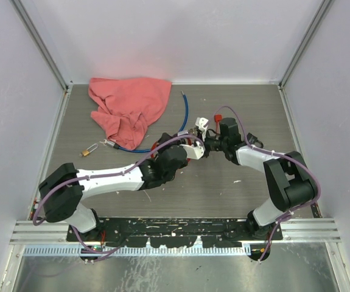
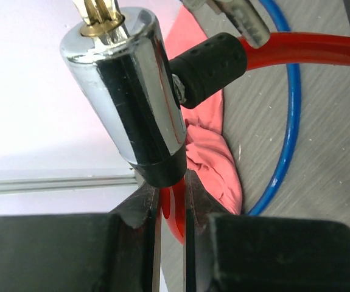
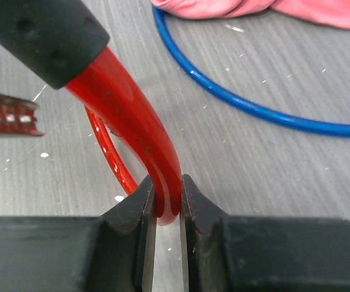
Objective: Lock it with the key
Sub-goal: Lock the lock.
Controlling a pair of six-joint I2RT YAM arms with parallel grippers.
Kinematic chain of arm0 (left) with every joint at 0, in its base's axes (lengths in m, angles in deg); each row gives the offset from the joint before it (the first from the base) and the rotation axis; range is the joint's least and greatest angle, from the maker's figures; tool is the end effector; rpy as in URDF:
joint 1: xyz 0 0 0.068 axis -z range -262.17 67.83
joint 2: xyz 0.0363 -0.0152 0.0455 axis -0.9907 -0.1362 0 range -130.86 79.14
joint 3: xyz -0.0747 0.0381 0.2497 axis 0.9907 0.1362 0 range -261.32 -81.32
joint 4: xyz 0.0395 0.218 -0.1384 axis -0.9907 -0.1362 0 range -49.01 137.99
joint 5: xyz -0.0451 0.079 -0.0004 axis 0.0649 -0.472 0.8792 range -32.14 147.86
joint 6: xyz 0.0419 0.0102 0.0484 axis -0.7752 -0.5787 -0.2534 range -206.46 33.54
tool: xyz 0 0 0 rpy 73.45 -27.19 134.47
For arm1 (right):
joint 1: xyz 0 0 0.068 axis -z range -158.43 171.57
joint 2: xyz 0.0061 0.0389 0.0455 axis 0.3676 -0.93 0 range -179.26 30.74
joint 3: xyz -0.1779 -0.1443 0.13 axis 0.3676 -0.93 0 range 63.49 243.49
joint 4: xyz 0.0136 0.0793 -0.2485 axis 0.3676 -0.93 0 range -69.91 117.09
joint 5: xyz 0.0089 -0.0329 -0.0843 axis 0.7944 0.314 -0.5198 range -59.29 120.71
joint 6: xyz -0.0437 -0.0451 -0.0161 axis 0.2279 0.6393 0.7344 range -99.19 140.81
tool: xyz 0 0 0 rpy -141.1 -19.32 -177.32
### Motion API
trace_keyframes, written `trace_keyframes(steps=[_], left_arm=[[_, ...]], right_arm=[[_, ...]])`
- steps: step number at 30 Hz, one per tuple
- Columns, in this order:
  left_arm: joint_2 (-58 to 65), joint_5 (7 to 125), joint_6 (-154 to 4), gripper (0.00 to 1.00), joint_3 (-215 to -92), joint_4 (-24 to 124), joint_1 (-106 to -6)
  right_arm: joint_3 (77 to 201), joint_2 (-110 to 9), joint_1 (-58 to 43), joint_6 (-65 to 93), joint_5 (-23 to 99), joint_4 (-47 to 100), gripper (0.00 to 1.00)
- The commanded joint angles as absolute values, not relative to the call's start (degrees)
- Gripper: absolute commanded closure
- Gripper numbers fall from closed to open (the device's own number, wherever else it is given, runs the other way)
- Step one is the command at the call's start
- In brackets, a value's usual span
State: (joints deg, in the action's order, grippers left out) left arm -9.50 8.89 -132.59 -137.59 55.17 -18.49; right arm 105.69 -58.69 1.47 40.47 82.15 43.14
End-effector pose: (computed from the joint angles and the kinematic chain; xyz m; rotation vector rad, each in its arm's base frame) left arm 0.1894 -0.2967 0.2418 1.1932 1.4849 0.6464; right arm 0.2851 0.1465 0.1742 -1.1600 1.6526 0.9427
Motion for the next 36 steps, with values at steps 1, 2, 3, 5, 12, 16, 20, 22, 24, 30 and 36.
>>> trace_keyframes(steps=[1, 2, 3, 5, 12, 16, 20, 22, 24, 30, 36], left_arm=[[-13.1, 12.3, -143.5, 1.0, -134.0, 66.9, -16.3], [-13.7, 11.7, -144.4, 1.0, -133.6, 68.8, -16.2], [-14.2, 11.1, -145.5, 1.0, -133.3, 70.4, -16.1], [-15.3, 10.2, -147.3, 1.0, -132.4, 74.7, -15.7], [-21.8, 5.9, -154.9, 1.0, -129.8, 88.7, -13.7], [-23.0, 5.0, -155.4, 1.0, -129.5, 90.7, -12.6], [-24.0, 4.5, -155.6, 1.0, -129.2, 91.6, -11.5], [-25.0, 4.1, -156.2, 1.0, -128.8, 92.9, -11.2], [-25.7, 3.7, -156.5, 1.0, -128.4, 94.5, -11.0], [-25.5, 3.4, -156.0, 1.0, -127.2, 94.6, -10.9], [-25.2, 2.8, -155.9, 1.0, -126.9, 94.4, -10.9]], right_arm=[[106.0, -57.9, -0.1, 41.2, 86.2, 61.1, 0.99], [105.5, -58.0, -0.1, 41.3, 86.0, 61.8, 0.98], [105.1, -58.0, -0.1, 41.5, 85.5, 62.2, 0.96], [104.3, -58.1, -0.1, 42.5, 85.1, 62.4, 0.93], [100.4, -58.1, -0.1, 44.2, 84.4, 65.2, 0.93], [99.8, -57.6, 0.6, 44.1, 85.6, 65.5, 0.92], [99.4, -58.0, 1.0, 43.8, 86.4, 65.9, 0.91], [99.1, -58.4, 1.1, 43.8, 87.0, 66.0, 0.9], [98.6, -58.5, 1.2, 44.1, 87.6, 66.0, 0.88], [98.1, -57.6, 1.7, 47.8, 89.2, 62.0, 0.8], [98.0, -55.7, 3.3, 51.0, 89.6, 57.0, 0.71]])
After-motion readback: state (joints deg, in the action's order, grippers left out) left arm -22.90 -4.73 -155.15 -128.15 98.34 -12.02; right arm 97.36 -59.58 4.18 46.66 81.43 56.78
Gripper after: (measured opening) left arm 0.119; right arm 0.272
